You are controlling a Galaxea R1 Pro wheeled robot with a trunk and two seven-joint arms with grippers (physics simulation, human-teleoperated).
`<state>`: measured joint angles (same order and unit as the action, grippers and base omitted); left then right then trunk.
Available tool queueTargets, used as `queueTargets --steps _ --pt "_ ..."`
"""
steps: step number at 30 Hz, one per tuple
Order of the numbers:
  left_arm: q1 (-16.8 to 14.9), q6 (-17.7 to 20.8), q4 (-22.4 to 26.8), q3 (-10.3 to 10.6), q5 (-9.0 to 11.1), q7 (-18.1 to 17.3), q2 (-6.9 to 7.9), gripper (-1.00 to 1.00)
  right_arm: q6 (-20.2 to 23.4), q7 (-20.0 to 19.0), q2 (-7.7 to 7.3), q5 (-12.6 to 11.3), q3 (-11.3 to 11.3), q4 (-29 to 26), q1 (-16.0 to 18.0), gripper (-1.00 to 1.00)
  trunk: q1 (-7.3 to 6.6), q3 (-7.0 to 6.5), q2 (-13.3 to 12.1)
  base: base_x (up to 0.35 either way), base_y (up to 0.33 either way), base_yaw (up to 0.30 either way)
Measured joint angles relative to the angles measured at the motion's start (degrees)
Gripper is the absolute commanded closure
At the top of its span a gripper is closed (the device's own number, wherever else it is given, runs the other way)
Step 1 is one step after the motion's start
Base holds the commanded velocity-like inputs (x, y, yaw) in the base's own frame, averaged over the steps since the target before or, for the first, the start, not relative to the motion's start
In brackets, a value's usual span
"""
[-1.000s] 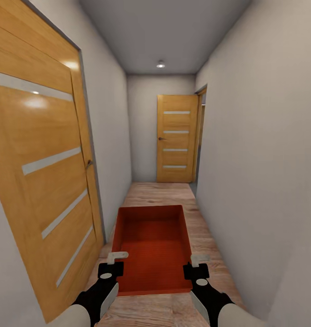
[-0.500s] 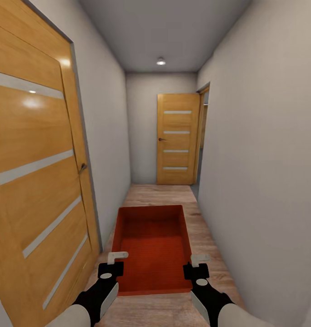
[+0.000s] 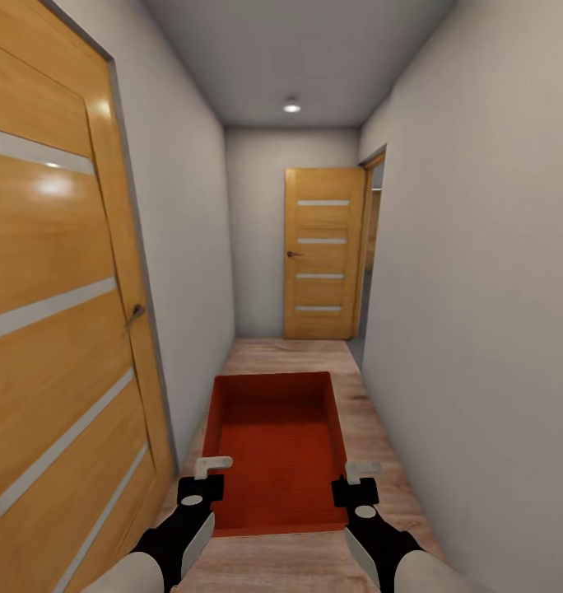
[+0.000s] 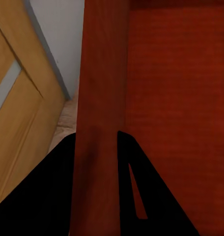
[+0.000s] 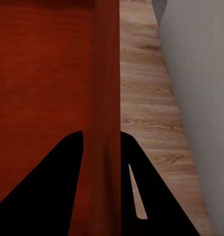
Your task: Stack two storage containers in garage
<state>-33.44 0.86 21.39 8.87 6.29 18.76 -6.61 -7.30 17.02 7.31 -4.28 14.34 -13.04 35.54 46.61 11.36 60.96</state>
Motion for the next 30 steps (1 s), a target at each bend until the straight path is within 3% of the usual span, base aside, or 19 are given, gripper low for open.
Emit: queueTargets --steps 30 --pt "0.0 0.07 0.0 -0.01 0.0 0.0 0.0 1.0 0.07 -0.03 0.0 0.01 -0.03 0.0 0.0 1.0 0.0 0.0 0.0 0.323 0.0 0.0"
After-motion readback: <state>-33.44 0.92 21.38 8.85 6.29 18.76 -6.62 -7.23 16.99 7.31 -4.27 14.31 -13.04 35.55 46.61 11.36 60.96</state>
